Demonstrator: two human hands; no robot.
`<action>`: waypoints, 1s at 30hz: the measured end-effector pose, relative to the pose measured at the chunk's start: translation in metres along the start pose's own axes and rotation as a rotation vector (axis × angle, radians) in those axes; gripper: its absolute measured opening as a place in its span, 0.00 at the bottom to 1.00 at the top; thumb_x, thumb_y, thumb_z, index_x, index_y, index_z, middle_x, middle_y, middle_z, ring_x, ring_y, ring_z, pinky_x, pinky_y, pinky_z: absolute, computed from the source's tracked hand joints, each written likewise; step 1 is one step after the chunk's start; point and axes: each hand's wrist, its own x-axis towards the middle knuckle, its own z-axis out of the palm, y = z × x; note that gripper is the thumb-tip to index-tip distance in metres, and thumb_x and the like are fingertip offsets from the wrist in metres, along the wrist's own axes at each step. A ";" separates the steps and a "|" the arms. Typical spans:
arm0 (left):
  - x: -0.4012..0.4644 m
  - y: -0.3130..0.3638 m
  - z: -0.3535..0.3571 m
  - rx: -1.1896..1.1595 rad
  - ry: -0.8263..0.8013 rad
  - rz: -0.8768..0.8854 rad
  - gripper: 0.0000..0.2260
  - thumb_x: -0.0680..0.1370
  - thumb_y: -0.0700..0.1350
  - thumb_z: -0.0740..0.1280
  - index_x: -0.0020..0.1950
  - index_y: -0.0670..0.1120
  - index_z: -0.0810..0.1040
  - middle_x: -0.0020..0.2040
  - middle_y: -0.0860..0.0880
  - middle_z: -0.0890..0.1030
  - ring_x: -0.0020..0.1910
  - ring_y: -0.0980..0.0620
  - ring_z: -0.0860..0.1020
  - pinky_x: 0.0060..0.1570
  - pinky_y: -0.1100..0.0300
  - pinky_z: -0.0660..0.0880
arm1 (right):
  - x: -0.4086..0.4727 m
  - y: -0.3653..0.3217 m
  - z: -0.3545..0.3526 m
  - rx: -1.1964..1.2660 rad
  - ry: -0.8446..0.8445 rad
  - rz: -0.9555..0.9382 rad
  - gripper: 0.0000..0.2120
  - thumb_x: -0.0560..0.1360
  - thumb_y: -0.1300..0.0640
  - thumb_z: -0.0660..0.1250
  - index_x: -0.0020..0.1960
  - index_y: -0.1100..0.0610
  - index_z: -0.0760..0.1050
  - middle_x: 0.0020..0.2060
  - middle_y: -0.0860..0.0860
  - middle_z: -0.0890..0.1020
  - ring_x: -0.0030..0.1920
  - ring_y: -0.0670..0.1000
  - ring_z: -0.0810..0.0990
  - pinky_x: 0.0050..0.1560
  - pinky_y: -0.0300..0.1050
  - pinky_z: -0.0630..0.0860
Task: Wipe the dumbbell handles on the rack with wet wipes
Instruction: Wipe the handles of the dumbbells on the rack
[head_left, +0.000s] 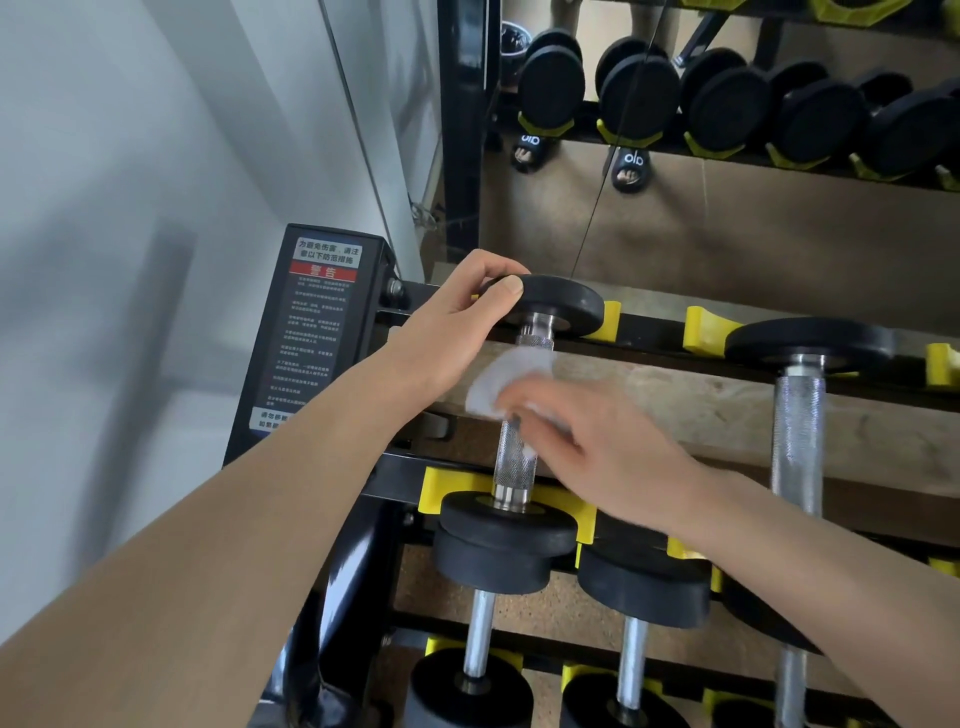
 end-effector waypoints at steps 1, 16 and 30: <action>0.000 0.001 0.000 -0.018 0.000 0.007 0.09 0.86 0.49 0.57 0.63 0.52 0.74 0.55 0.55 0.79 0.51 0.65 0.77 0.55 0.68 0.72 | 0.006 0.001 -0.006 0.013 0.039 0.026 0.12 0.81 0.59 0.62 0.63 0.50 0.75 0.36 0.44 0.79 0.32 0.41 0.76 0.29 0.33 0.67; 0.002 -0.003 0.003 0.020 0.009 0.005 0.07 0.87 0.50 0.56 0.59 0.57 0.72 0.53 0.59 0.77 0.50 0.71 0.75 0.58 0.69 0.71 | 0.028 0.022 0.008 -0.444 0.275 -0.088 0.17 0.82 0.49 0.51 0.48 0.58 0.74 0.32 0.51 0.80 0.27 0.53 0.78 0.24 0.41 0.68; -0.002 -0.001 0.003 -0.022 0.009 0.007 0.09 0.86 0.49 0.57 0.63 0.52 0.73 0.52 0.57 0.78 0.52 0.65 0.76 0.59 0.68 0.71 | 0.036 0.009 0.001 -0.468 0.248 -0.114 0.14 0.83 0.48 0.55 0.47 0.54 0.73 0.36 0.49 0.78 0.31 0.55 0.79 0.27 0.50 0.76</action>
